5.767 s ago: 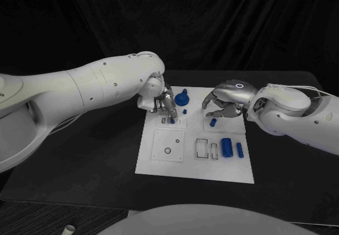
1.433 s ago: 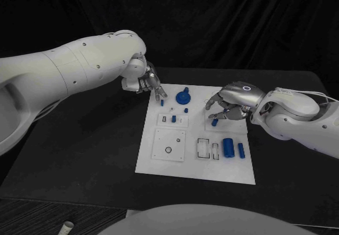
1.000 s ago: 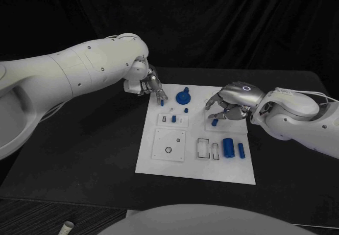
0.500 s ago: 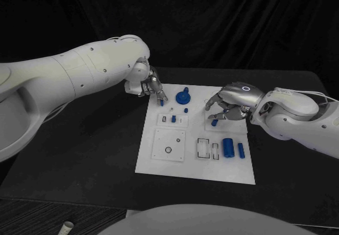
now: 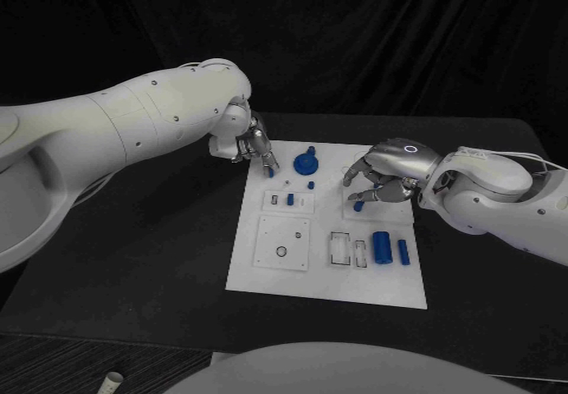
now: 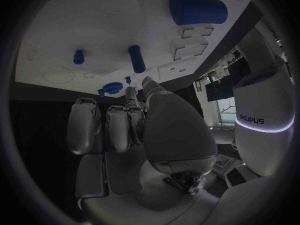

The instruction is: Assemble the parts on the task board

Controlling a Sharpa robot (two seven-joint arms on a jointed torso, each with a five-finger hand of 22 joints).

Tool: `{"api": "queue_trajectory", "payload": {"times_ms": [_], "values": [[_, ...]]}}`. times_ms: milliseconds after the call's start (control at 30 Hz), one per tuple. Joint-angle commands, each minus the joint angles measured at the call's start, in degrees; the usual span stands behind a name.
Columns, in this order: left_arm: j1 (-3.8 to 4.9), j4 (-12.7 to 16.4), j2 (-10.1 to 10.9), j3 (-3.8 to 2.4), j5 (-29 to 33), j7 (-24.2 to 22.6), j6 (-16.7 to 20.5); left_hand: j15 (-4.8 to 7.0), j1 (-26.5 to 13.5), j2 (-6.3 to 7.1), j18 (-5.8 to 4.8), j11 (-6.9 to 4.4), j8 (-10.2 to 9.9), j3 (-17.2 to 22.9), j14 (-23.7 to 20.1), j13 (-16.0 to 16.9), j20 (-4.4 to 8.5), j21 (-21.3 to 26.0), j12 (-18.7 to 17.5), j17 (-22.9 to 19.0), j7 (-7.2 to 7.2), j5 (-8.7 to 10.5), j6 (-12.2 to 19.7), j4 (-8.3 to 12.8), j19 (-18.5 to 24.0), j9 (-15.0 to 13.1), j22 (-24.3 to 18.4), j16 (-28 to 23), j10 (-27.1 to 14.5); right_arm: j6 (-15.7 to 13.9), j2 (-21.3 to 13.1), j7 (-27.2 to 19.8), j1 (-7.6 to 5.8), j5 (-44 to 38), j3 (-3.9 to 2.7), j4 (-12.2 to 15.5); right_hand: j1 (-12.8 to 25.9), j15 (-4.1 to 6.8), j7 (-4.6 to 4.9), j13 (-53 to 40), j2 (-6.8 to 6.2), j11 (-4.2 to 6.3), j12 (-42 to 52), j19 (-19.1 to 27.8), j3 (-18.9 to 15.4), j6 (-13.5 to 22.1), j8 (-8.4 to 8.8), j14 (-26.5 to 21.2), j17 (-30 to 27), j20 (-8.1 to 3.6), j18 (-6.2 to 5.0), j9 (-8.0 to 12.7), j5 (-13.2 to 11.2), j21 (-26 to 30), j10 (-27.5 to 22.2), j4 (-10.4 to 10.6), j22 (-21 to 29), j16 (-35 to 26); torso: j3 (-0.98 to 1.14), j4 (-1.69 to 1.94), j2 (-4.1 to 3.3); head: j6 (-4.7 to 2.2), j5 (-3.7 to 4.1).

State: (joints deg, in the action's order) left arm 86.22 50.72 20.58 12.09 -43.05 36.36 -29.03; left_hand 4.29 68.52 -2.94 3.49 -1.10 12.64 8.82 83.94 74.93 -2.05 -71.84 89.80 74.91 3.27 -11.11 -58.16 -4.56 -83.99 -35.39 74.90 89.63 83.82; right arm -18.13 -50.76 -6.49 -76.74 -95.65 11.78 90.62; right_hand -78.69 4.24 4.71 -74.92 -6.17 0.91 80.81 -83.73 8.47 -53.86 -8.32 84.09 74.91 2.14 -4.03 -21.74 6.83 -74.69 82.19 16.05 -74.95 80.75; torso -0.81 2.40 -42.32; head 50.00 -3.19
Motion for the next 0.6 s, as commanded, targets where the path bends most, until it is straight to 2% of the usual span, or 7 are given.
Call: {"api": "queue_trajectory", "payload": {"times_ms": [33,267,400,467,600], "values": [[-0.14,-0.07,-0.14,-0.05,0.18,-0.43,-0.41,-0.02,0.89,-0.23,0.07,-0.17,-0.39,0.48,6.06,15.07,-0.06,0.45,0.2,15.09,-0.23,-2.02,-0.22,0.63,-0.41,-0.13,10.42,0.37,6.18,0.91,0.04,0.8,0.13,-0.08,-0.03,0.04,0.33,0.13,-0.15,-0.54,0.08,0.02,-0.35,0.3,-0.12,-0.36,0.21,2.4,2.01,-0.06,0.57,0.0,-0.21,0.29,-0.43,0.26,-10.24,-0.2,0.01,0.02,-0.02,0.0,0.09],[-0.16,-0.15,-0.22,-0.05,0.18,-0.29,-0.4,-0.01,0.98,-0.21,0.08,-0.19,-0.34,0.69,6.06,15.07,-0.05,0.49,0.2,15.09,-0.27,-2.49,-0.32,0.82,-0.38,-0.24,10.4,0.37,6.18,1.34,0.13,0.97,0.13,-0.08,-0.03,0.01,0.34,0.12,-0.14,-0.36,0.15,0.01,-0.49,0.38,-0.1,-0.38,0.21,2.34,1.87,-0.06,0.53,0.0,-0.17,0.5,-0.56,0.25,-10.18,-0.32,-0.01,-0.01,-0.02,0.0,0.11],[-0.19,-0.19,-0.25,-0.05,0.18,-0.09,-0.58,0.07,1.6,-0.18,0.1,-0.29,-0.21,1.67,6.06,15.07,0.03,0.55,0.2,15.09,-0.38,-3.71,-0.31,1.73,-0.33,-0.74,10.39,0.37,6.18,1.49,0.14,1.03,0.13,-0.08,-0.03,0.01,0.34,0.12,-0.14,-0.36,0.15,0.01,-0.49,0.38,-0.1,-0.38,0.21,2.34,1.87,-0.06,0.53,0.0,-0.17,0.5,-0.56,0.25,-10.18,-0.32,-0.01,0.0,-0.02,0.0,0.09],[-0.21,-0.21,-0.25,-0.05,0.18,-0.02,-0.67,0.08,1.77,-0.08,0.12,-0.29,-0.22,2.62,6.06,15.07,0.05,0.68,0.2,15.09,-0.35,-5.29,-0.09,2.36,-0.26,-1.14,10.35,0.37,6.18,1.57,0.14,1.05,0.13,-0.08,-0.03,0.02,0.34,0.11,-0.14,-0.29,0.19,0.0,-0.56,0.45,-0.09,-0.4,0.21,2.31,1.8,-0.05,0.5,0.0,-0.13,0.67,-0.63,0.24,-10.13,-0.39,0.0,0.03,-0.03,0.0,0.12],[-0.27,-0.26,-0.22,-0.05,0.18,-0.01,-0.83,0.06,1.82,0.12,0.15,-0.25,-0.28,3.71,6.06,15.07,0.03,0.9,0.2,15.09,-0.28,-6.62,0.24,3.08,-0.15,-1.57,10.29,0.37,6.18,1.73,0.12,1.09,0.13,-0.08,-0.03,0.03,0.34,0.11,-0.14,-0.29,0.19,0.0,-0.56,0.45,-0.09,-0.4,0.21,2.31,1.8,-0.05,0.5,0.0,-0.13,0.67,-0.63,0.24,-10.13,-0.39,-0.02,-0.03,0.0,0.0,0.04]]}}
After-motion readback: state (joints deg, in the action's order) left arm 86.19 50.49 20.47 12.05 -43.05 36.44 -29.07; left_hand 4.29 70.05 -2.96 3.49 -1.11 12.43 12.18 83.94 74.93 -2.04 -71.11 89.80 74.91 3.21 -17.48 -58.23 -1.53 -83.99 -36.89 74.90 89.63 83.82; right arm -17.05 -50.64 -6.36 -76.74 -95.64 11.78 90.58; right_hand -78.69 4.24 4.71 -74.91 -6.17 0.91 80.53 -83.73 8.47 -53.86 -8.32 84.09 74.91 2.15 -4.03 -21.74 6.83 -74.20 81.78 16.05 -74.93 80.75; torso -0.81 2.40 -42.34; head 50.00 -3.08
